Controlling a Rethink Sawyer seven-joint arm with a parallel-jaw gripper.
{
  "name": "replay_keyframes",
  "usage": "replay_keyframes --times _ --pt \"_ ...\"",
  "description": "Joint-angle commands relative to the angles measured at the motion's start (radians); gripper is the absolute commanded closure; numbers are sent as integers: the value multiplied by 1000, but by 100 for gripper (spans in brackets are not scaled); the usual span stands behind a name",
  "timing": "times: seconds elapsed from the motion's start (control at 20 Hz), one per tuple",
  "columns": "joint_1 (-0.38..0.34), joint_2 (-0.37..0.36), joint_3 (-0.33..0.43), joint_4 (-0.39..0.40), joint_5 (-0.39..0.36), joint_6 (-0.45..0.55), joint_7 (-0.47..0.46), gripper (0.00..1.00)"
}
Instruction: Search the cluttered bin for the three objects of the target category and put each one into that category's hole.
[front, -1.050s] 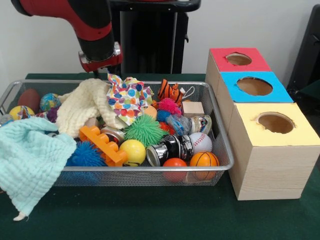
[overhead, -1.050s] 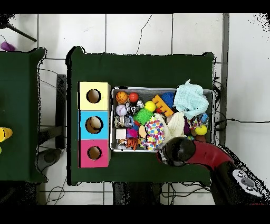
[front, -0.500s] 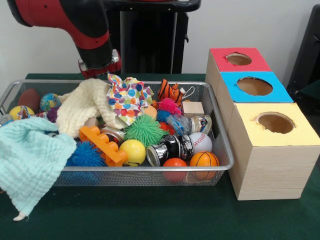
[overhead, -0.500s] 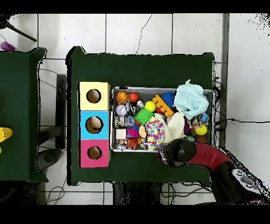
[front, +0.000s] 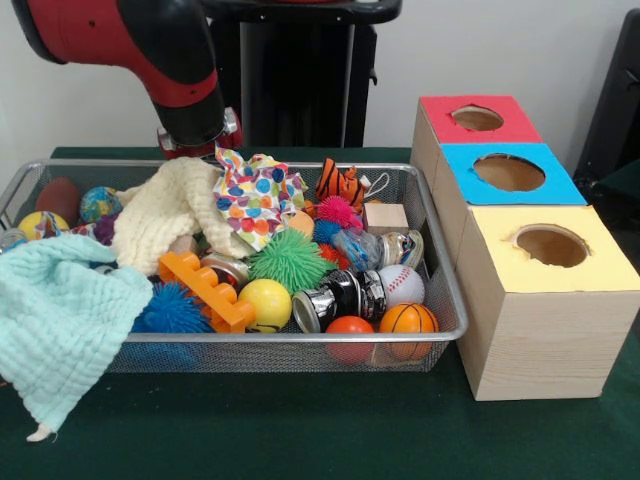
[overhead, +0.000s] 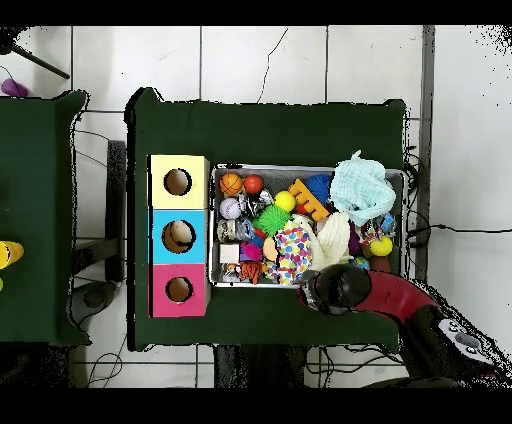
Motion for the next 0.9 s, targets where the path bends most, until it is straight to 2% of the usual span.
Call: replay_keyframes --times 0.05,0.4,0.6,0.65,0.9 --pt "-30 118 122 -168 -60 -177 -12 0" --pt "-43 149 124 -164 -62 -214 9 0" --pt "-60 161 147 -166 -68 -220 -12 0" --pt "-65 162 153 -164 -73 -228 -12 100" --pt "-66 159 153 -161 -78 -233 -2 100"
